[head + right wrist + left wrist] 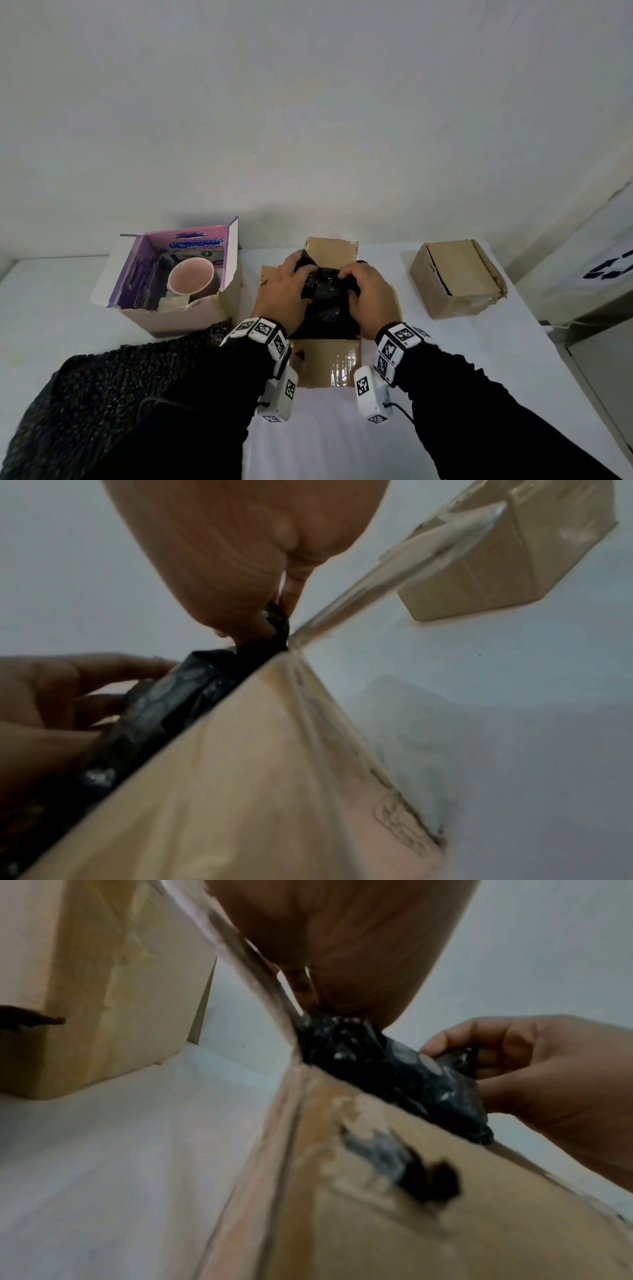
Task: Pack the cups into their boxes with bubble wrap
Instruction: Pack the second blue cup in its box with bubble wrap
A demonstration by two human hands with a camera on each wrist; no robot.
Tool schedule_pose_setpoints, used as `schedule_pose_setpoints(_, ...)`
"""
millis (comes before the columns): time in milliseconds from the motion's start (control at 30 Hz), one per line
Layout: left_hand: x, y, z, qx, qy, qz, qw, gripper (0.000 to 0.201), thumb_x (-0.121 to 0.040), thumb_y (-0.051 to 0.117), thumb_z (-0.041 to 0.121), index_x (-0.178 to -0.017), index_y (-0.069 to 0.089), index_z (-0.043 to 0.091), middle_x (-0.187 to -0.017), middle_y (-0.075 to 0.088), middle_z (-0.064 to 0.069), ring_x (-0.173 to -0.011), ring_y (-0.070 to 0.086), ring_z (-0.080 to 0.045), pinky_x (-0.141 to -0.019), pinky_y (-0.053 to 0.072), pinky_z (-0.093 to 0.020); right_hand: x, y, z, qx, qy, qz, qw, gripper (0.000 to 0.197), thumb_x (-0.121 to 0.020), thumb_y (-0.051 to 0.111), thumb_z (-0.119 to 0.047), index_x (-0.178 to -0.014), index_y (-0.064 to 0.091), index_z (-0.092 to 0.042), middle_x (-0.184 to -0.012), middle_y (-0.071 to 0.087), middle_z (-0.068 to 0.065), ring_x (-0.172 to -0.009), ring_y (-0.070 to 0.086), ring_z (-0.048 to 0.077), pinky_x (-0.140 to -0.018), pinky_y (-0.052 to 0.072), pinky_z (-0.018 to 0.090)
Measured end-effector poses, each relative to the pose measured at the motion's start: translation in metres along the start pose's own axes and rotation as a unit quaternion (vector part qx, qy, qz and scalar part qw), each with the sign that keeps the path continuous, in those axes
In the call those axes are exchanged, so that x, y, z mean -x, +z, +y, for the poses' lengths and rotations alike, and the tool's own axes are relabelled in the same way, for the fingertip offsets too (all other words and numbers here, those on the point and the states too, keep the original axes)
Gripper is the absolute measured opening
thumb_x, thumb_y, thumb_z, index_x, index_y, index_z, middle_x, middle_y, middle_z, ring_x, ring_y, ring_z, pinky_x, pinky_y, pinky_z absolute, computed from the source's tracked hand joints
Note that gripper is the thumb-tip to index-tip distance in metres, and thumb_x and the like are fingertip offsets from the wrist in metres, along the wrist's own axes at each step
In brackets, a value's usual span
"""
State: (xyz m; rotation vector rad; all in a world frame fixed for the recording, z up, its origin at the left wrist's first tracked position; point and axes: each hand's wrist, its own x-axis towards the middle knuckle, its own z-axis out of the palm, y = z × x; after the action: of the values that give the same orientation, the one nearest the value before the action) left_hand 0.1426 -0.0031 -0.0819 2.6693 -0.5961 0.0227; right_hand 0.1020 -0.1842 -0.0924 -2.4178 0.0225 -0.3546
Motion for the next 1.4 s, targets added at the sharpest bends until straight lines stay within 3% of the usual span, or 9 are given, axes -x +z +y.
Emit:
schedule_pose_setpoints(67,-0.003,0.000,-0.001,0.006,0.018,-0.010,1.000,0.072,-0.076,0.066,0.015,-0.141,0.035,0.027,-0.154,0.015,0.011,-0.111,0.056,-0.025,-0.088,0.052,-0.044,0.002,0.002,0.000,-0.013,-0.056,0.018,0.998,0.040,-0.075,0.052,0.010,-0.101,0.059,-0.019,-0.112,0.054,-0.005,-0.092,0.058,0.015,-0.079,0.052,0.033)
schedule_pose_setpoints(167,-0.003,0.001,-0.004,-0.023,0.033,0.010,0.999,0.073,-0.073,0.068,0.015,-0.140,0.039,0.018,-0.152,0.024,-0.001,-0.123,0.045,-0.028,-0.100,0.043,-0.042,0.001,0.003,0.003,0.008,-0.070,0.016,0.997,0.045,-0.076,0.053,0.010,-0.110,0.059,-0.018,-0.124,0.048,-0.005,-0.092,0.060,0.015,-0.078,0.054,0.026)
schedule_pose_setpoints(333,-0.004,-0.003,-0.003,-0.140,0.048,0.074,0.986,0.036,-0.070,0.070,0.026,-0.105,0.067,0.022,-0.112,0.051,-0.002,-0.101,0.046,-0.025,-0.085,0.039,-0.038,-0.004,0.002,0.005,0.104,-0.083,-0.045,0.990,0.042,-0.075,0.055,0.005,-0.110,0.064,-0.018,-0.114,0.060,-0.002,-0.095,0.059,0.020,-0.078,0.050,0.033)
schedule_pose_setpoints(533,-0.002,0.005,-0.010,-0.198,0.108,0.022,0.974,0.036,-0.088,0.036,0.034,-0.100,0.068,0.023,-0.085,0.071,0.004,-0.090,0.057,-0.024,-0.083,0.030,-0.039,0.002,0.002,0.009,0.263,-0.072,-0.044,0.961,0.037,-0.084,0.038,-0.036,-0.103,0.067,-0.023,-0.089,0.072,-0.008,-0.113,0.050,0.023,-0.088,0.032,0.040)
schedule_pose_setpoints(667,0.002,0.010,-0.011,-0.233,0.122,-0.013,0.965,0.043,-0.083,0.038,0.040,-0.110,0.062,0.016,-0.094,0.068,-0.002,-0.099,0.051,-0.027,-0.088,0.033,-0.045,0.007,0.004,0.003,0.300,-0.085,-0.040,0.949,0.037,-0.088,0.034,-0.040,-0.092,0.064,-0.020,-0.082,0.070,-0.006,-0.101,0.051,0.024,-0.084,0.029,0.041)
schedule_pose_setpoints(900,-0.006,0.009,0.003,-0.291,0.085,-0.082,0.949,0.043,-0.078,0.038,0.045,-0.102,0.063,0.019,-0.109,0.052,-0.001,-0.109,0.038,-0.028,-0.097,0.019,-0.047,-0.001,0.017,0.001,0.336,-0.079,-0.053,0.937,0.047,-0.087,0.032,-0.038,-0.070,0.069,-0.015,-0.092,0.061,0.002,-0.092,0.049,0.027,-0.081,0.027,0.043)
schedule_pose_setpoints(1100,-0.003,0.004,-0.002,-0.264,0.097,-0.040,0.959,0.047,-0.072,0.043,0.054,-0.085,0.071,0.019,-0.113,0.056,0.001,-0.122,0.039,-0.030,-0.106,0.016,-0.052,-0.002,0.013,0.003,0.351,-0.105,-0.049,0.929,0.017,-0.078,0.064,-0.035,-0.082,0.069,-0.019,-0.101,0.061,0.000,-0.094,0.050,0.025,-0.081,0.029,0.041)
schedule_pose_setpoints(1200,-0.001,0.002,-0.004,-0.259,0.098,-0.049,0.960,0.045,-0.073,0.043,0.054,-0.091,0.065,0.019,-0.104,0.065,0.002,-0.130,0.038,-0.031,-0.109,0.010,-0.055,0.002,0.015,0.000,0.312,-0.151,-0.040,0.937,0.024,-0.076,0.065,-0.019,-0.099,0.064,-0.020,-0.103,0.063,0.000,-0.096,0.056,0.023,-0.091,0.029,0.040)
schedule_pose_setpoints(1400,0.001,0.005,0.001,-0.282,0.069,-0.067,0.954,0.050,-0.075,0.038,0.049,-0.107,0.058,0.016,-0.109,0.059,-0.001,-0.125,0.036,-0.030,-0.111,0.007,-0.054,-0.003,0.011,-0.008,0.352,-0.126,-0.146,0.916,0.024,-0.083,0.050,-0.017,-0.103,0.063,-0.018,-0.091,0.069,-0.002,-0.098,0.061,0.022,-0.114,-0.004,0.051)
